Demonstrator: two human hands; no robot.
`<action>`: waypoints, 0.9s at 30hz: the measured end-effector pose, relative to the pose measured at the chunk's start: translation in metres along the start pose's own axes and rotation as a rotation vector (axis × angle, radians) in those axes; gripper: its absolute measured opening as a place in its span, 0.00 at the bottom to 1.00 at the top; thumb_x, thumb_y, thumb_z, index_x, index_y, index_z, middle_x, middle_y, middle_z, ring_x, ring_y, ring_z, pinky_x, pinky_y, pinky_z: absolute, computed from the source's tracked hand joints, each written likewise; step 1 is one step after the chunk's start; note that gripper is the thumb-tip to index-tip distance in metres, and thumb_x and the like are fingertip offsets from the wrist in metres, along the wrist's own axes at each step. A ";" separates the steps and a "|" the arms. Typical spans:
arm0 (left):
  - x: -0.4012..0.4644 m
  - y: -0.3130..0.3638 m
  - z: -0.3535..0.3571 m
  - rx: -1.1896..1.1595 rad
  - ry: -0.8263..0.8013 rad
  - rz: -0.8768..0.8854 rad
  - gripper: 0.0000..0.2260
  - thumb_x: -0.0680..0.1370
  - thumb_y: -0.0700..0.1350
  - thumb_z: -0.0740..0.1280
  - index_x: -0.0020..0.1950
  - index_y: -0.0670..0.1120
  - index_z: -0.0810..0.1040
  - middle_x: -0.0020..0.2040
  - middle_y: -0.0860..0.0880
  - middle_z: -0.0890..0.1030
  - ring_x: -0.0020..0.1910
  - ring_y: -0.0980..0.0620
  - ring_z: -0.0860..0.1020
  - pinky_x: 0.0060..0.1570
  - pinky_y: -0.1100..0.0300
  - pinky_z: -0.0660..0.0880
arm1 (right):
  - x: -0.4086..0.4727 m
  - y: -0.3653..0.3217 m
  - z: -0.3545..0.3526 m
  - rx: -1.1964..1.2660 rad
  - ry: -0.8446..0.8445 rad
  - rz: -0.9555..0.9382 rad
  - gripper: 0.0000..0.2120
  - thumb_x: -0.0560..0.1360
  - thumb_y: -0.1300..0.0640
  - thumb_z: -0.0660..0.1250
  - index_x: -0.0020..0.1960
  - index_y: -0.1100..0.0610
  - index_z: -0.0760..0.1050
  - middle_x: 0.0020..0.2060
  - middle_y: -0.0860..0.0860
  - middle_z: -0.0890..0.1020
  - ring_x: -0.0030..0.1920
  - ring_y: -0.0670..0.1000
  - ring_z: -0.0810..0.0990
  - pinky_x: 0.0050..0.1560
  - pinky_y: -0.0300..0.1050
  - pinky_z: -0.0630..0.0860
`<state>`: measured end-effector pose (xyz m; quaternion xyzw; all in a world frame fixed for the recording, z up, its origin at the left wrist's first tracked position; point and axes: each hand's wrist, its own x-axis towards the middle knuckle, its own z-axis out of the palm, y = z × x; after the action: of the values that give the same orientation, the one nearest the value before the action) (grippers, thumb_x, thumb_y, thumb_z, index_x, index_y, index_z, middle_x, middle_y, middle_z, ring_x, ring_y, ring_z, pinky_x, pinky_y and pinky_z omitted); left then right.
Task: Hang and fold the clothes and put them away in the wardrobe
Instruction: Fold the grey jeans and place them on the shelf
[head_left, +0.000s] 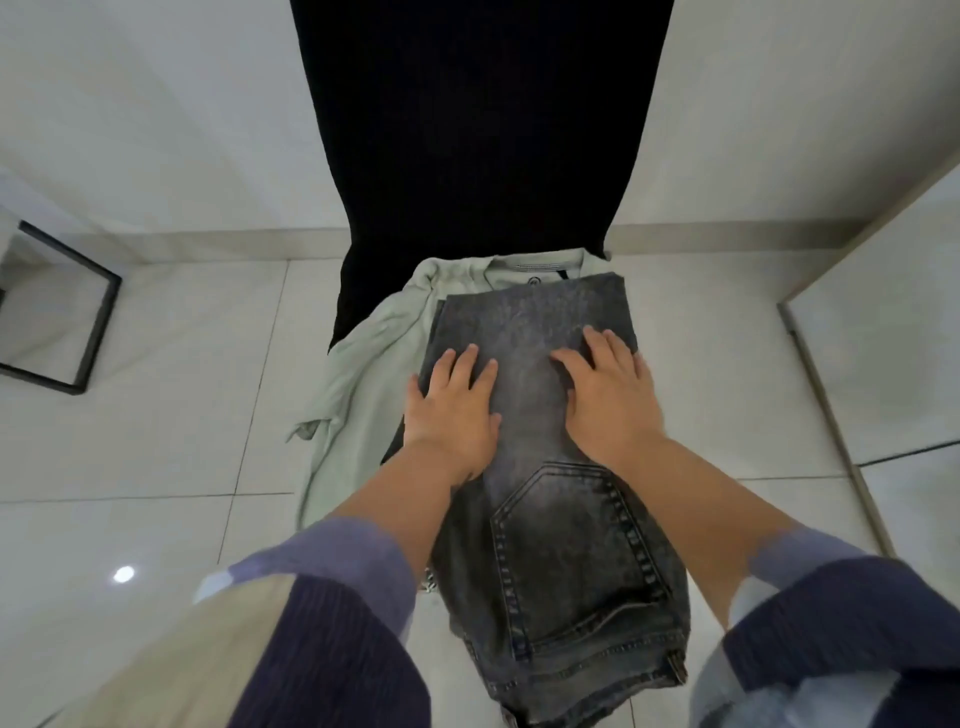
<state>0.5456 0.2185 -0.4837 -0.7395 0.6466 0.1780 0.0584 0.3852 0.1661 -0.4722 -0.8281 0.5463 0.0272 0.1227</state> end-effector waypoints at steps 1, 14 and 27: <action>0.015 0.000 -0.005 -0.002 0.015 0.001 0.29 0.81 0.55 0.55 0.78 0.52 0.47 0.79 0.52 0.43 0.77 0.48 0.43 0.73 0.42 0.48 | 0.015 0.005 -0.004 -0.002 -0.008 -0.006 0.27 0.77 0.57 0.60 0.74 0.48 0.58 0.77 0.54 0.49 0.77 0.56 0.45 0.75 0.57 0.45; 0.127 0.006 -0.020 0.232 -0.002 -0.036 0.45 0.65 0.68 0.70 0.74 0.50 0.57 0.69 0.51 0.67 0.69 0.48 0.64 0.69 0.45 0.57 | 0.124 0.041 0.002 -0.271 -0.201 -0.084 0.46 0.69 0.45 0.71 0.77 0.46 0.46 0.76 0.51 0.54 0.75 0.55 0.56 0.71 0.65 0.46; 0.015 0.012 -0.075 0.168 0.090 0.035 0.07 0.77 0.40 0.63 0.52 0.46 0.79 0.55 0.46 0.76 0.54 0.46 0.76 0.48 0.55 0.71 | 0.039 0.014 -0.073 -0.299 -0.189 -0.271 0.13 0.75 0.51 0.66 0.58 0.54 0.76 0.55 0.53 0.77 0.56 0.55 0.75 0.51 0.47 0.71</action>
<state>0.5499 0.1787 -0.4172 -0.7277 0.6741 0.0908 0.0881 0.3817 0.1086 -0.4108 -0.8967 0.4059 0.1687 0.0515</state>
